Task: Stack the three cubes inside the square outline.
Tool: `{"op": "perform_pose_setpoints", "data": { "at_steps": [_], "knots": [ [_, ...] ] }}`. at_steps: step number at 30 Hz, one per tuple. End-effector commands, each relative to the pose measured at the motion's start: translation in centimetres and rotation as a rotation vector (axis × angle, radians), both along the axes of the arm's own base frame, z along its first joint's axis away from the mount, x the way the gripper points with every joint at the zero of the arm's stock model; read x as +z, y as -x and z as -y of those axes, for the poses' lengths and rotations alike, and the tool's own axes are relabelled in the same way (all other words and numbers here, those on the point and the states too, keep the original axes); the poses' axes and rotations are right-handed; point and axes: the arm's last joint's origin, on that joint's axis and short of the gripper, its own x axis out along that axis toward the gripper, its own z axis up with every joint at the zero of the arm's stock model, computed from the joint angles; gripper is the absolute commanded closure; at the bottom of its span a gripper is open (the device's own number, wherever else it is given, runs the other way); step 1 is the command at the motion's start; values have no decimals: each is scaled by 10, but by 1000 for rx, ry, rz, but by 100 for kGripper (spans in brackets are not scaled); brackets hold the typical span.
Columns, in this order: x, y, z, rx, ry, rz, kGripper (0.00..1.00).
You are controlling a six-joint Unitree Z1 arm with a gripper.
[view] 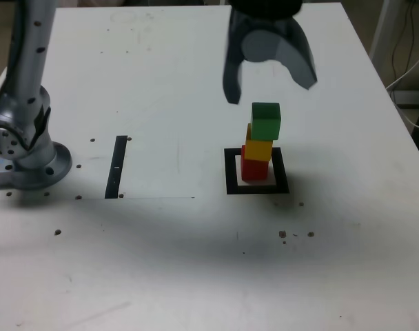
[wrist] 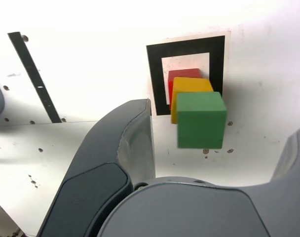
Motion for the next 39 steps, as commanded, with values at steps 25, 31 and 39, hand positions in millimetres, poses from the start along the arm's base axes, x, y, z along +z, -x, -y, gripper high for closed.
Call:
{"op": "perform_pose_setpoints", "data": {
  "at_steps": [25, 31, 39],
  "knots": [
    [-43, 138, -34, 105, -47, -126, 0],
    [-71, 163, -40, 143, -44, -169, 0],
    [-103, 184, -42, 172, -29, -193, 0]
  ]
}}
